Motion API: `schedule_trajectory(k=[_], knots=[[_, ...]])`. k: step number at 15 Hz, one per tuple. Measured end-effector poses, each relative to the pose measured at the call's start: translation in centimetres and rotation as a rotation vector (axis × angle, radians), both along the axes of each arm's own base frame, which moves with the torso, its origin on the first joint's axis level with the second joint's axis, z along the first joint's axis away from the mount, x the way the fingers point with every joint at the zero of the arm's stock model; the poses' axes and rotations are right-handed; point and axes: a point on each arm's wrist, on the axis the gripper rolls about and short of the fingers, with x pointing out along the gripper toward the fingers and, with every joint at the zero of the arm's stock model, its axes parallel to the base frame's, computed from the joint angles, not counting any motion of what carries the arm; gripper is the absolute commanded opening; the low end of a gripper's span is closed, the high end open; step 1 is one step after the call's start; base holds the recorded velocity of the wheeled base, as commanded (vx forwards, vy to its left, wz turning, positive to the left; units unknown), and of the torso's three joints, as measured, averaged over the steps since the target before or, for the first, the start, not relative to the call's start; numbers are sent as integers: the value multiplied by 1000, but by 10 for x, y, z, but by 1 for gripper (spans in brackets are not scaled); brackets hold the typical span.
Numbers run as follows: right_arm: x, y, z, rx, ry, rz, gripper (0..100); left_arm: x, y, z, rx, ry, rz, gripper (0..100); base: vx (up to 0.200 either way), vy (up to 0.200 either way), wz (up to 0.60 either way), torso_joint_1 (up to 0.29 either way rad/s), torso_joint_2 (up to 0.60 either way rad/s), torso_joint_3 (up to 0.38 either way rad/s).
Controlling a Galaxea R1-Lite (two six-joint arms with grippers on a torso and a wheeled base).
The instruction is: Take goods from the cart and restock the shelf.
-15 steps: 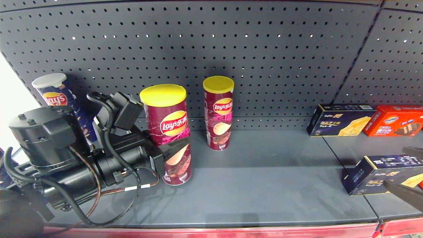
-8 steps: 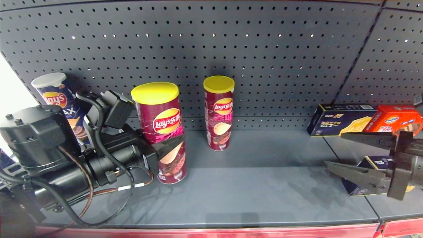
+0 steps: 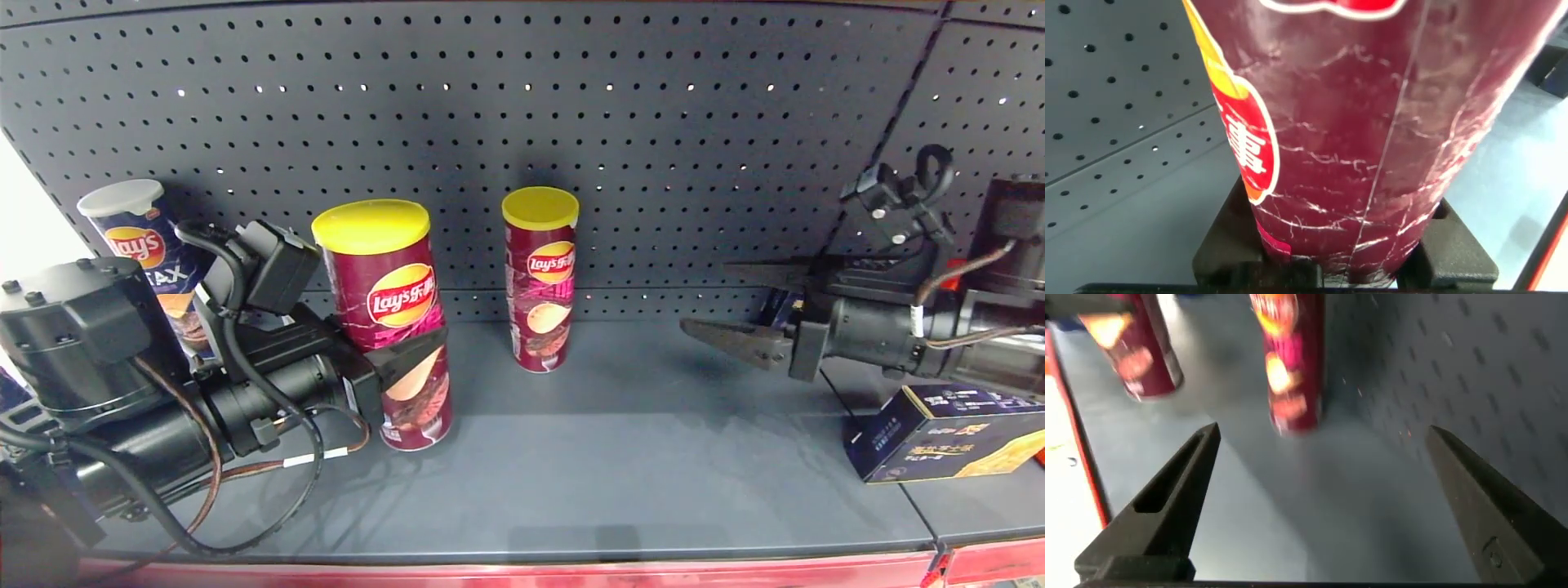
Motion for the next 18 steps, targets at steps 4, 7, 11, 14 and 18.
schedule_trajectory(k=[4,7,11,14,18], knots=[[45,20,5,45,-93,180,100,1,2,0,-1,-2,8,0,0,0,0,0,0,0],[69,33,-4,60,-117,309,100,2,4,0,-1,0,18,0,0,0,0,0,0,0],[82,50,-20,55,-85,348,100,2,5,0,-1,-1,19,0,0,0,0,0,0,0],[92,62,-27,53,-73,366,100,2,4,0,0,0,18,0,0,0,0,0,0,0],[100,79,-41,43,-28,394,100,2,4,0,0,2,18,0,0,0,0,0,0,0]])
